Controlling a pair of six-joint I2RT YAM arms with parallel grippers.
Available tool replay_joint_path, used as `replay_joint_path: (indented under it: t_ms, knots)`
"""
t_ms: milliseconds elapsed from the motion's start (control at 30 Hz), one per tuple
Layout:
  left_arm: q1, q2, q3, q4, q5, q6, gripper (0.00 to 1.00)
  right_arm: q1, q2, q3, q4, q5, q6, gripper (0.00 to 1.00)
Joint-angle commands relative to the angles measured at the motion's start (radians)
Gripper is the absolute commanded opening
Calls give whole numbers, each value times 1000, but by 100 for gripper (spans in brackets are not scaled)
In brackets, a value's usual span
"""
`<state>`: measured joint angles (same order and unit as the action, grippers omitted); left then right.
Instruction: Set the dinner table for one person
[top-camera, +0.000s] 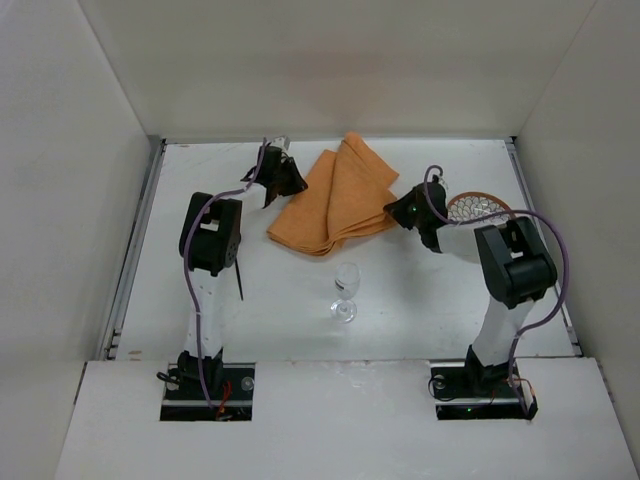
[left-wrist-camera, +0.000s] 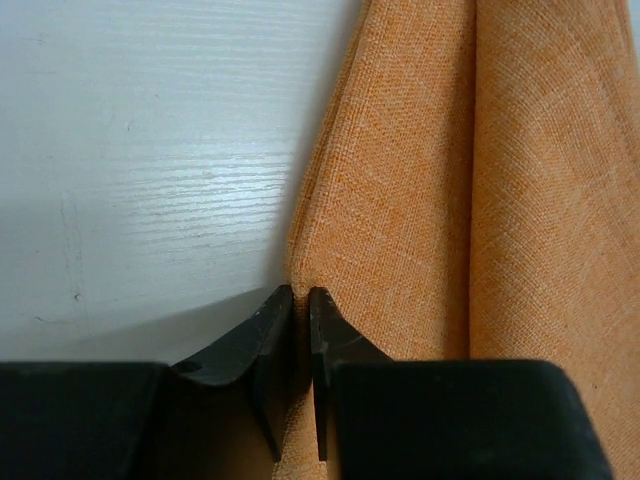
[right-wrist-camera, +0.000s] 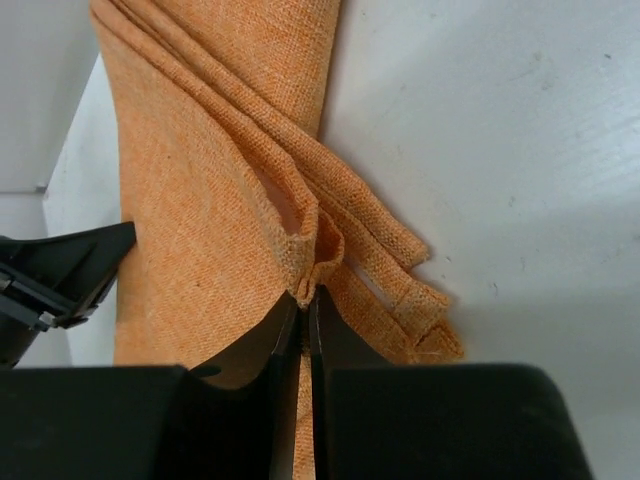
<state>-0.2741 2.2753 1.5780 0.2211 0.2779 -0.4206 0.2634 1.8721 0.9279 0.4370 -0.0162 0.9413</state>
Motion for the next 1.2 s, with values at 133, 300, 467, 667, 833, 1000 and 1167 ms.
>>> replay_joint_path:
  t_ms: [133,300,467,667,833,1000,1167]
  knots:
    - [34,-72,-104,87,-15,-118,5,-45,-210,-156,126,88,-7,8]
    - [77,-170,-186,127,-134,-142,4,-48,-341,-251,95,154,-24,7]
    - [121,-281,-306,204,-241,-193,4,-45,-431,-328,40,203,-27,7]
    - [155,-349,-369,234,-336,-211,4,-45,-516,-408,-1,254,-25,7]
    - [157,-318,-326,232,-339,-210,4,-34,-533,-443,-14,268,-35,11]
    - [166,-258,-237,187,-325,-219,7,-33,-488,-434,-11,251,-47,25]
    - [163,-298,-274,190,-359,-221,34,-23,-514,-437,-11,245,-79,63]
